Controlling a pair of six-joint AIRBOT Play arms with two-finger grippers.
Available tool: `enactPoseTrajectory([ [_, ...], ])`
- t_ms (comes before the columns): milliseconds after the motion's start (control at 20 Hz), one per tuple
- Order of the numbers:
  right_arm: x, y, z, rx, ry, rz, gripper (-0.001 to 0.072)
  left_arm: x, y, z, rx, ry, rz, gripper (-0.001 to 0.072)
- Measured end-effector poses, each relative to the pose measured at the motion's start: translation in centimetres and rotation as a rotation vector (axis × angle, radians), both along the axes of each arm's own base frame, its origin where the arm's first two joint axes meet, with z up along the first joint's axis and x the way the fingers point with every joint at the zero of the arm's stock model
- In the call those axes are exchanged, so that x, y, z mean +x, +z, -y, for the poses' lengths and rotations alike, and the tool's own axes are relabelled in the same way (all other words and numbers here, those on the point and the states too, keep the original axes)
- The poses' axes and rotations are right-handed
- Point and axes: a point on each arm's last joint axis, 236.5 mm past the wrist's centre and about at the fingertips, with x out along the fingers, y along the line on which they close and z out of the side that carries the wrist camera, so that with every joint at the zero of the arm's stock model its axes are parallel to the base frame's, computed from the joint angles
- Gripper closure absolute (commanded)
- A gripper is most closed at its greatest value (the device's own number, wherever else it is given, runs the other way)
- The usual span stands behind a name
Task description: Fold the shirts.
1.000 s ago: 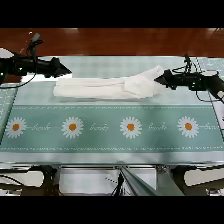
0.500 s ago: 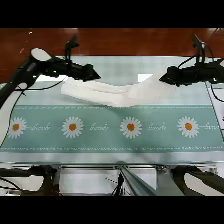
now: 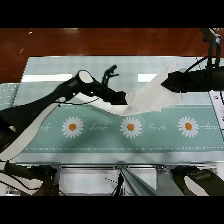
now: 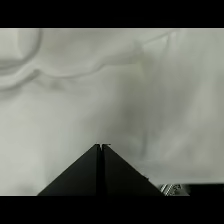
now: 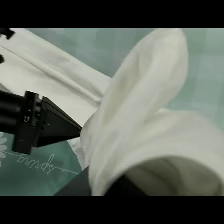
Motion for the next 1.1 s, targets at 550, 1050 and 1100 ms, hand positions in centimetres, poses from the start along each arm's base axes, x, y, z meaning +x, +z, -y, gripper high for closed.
enactPoseTrajectory([
  [550,0.0,1.3,-1.2,-0.040,-0.013,0.083,0.0687,2.1,3.1,-0.2,-0.100,0.100,-0.019,0.0692],
  [1050,7.3,-5.8,-14.1,0.095,0.078,0.134,0.0687,10.3,22.7,-27.8,-0.099,0.571,0.411,0.0691],
  [1100,7.9,-6.7,-15.9,0.132,0.075,0.139,0.0687,9.5,23.6,-29.2,-0.088,0.580,0.426,0.0691],
])
